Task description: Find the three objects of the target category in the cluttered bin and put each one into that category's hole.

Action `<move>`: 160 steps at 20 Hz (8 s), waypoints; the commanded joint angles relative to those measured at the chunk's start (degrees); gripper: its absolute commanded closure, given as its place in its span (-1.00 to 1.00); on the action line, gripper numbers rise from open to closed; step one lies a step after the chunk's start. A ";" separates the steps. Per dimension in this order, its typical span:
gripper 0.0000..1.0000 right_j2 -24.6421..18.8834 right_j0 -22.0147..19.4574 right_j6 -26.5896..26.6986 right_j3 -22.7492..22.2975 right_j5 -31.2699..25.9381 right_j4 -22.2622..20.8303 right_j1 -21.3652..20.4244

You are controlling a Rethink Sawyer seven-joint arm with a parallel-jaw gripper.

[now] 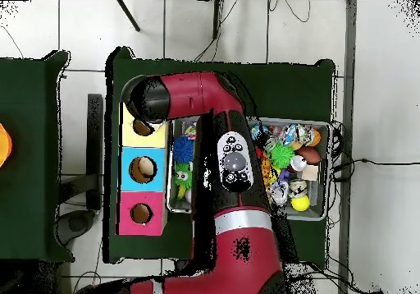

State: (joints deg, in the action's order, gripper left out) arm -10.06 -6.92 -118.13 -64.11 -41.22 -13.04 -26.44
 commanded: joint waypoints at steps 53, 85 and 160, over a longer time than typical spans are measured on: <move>1.00 -1.78 2.19 1.47 -12.12 -8.67 -1.10 -10.89; 1.00 -0.19 2.08 -0.18 -11.28 5.13 -7.33 0.77; 1.00 7.79 9.09 -6.21 -6.44 19.55 -5.06 15.76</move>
State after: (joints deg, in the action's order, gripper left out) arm -2.12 3.40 -118.13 -70.60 -27.14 -16.46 -22.42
